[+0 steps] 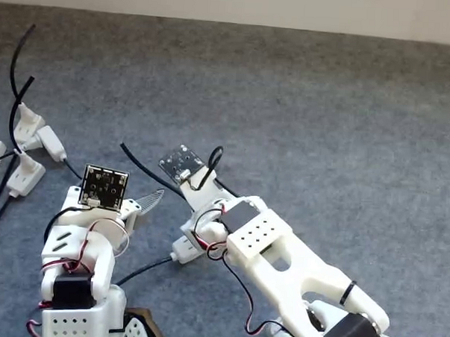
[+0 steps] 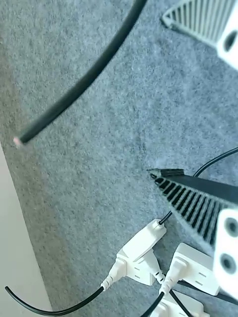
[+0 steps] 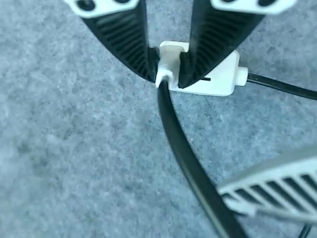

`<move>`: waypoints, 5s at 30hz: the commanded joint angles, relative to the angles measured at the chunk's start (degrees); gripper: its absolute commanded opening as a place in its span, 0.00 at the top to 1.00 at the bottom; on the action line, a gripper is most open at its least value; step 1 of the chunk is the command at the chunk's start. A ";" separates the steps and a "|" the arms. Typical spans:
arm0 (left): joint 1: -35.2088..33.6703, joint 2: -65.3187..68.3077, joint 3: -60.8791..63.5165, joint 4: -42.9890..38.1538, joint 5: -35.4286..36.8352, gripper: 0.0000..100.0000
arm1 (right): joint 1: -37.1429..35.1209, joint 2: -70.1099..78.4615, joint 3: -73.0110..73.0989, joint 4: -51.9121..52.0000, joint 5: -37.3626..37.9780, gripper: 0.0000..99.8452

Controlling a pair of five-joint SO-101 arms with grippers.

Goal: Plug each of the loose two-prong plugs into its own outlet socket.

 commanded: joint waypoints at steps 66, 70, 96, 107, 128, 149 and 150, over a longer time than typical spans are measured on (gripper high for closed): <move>0.92 -0.57 -0.40 -0.35 0.53 0.60 | 3.65 -0.48 3.47 7.60 -8.09 1.00; 0.92 -0.57 -0.40 -0.35 0.53 0.60 | 4.09 -4.53 2.95 10.42 -10.64 1.00; 0.92 -0.57 -0.57 -0.35 0.53 0.60 | 11.21 4.53 -2.15 14.37 -10.37 1.00; 0.92 -0.57 -0.40 -0.35 0.53 0.60 | 7.08 -10.59 5.67 15.08 -7.38 1.00; 1.01 -0.57 -0.22 -0.35 0.53 0.60 | 24.40 5.41 -31.08 26.42 -0.35 0.98; 1.01 -0.57 0.48 -0.44 0.26 0.60 | 25.89 11.91 -21.32 13.32 2.46 0.74; 1.01 -0.57 0.84 -0.53 0.26 0.60 | 25.98 12.53 -21.23 12.70 3.08 0.74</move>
